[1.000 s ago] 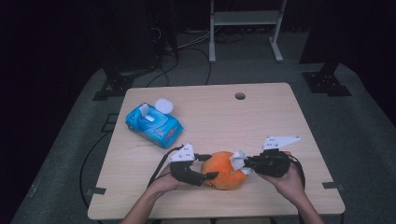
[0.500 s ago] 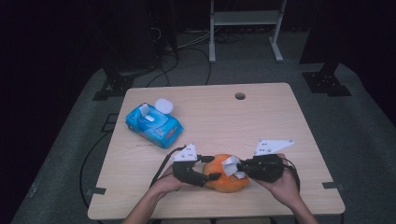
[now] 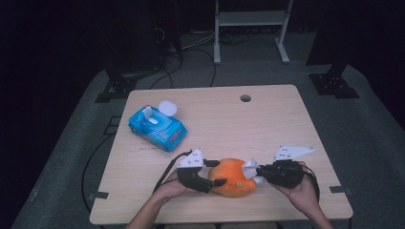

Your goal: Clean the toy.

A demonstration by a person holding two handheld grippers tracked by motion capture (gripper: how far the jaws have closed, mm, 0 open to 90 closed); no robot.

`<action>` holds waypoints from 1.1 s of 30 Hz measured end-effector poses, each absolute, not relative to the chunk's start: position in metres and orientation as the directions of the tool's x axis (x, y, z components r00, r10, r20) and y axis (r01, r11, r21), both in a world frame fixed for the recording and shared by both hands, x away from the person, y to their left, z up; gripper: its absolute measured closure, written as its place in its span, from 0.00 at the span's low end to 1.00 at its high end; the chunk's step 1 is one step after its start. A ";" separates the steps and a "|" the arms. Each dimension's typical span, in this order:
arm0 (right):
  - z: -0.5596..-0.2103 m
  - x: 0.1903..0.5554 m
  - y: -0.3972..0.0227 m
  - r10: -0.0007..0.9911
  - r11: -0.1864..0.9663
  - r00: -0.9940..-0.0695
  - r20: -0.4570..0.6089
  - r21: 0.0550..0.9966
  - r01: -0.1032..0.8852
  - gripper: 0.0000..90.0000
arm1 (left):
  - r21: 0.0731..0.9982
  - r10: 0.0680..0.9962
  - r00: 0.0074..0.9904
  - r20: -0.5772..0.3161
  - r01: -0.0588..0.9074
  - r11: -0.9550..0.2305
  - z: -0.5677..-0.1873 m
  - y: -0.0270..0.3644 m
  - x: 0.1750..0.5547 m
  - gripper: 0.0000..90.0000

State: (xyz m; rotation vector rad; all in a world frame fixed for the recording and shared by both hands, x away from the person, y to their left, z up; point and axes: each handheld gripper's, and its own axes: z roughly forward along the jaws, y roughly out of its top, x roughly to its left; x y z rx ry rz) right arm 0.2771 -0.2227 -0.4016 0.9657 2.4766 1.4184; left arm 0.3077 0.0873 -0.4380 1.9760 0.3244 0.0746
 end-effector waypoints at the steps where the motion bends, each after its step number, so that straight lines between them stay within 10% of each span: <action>1: -0.402 0.277 -0.223 0.585 0.354 -0.787 0.195 0.812 0.464 0.94 | 0.904 0.260 0.961 -0.095 0.193 -0.381 -0.438 0.086 0.308 0.34; 33: -0.397 0.288 -0.213 0.586 0.362 -0.794 0.162 0.824 0.436 0.93 | 0.897 0.277 0.951 -0.140 0.240 -0.372 -0.440 0.086 0.311 0.23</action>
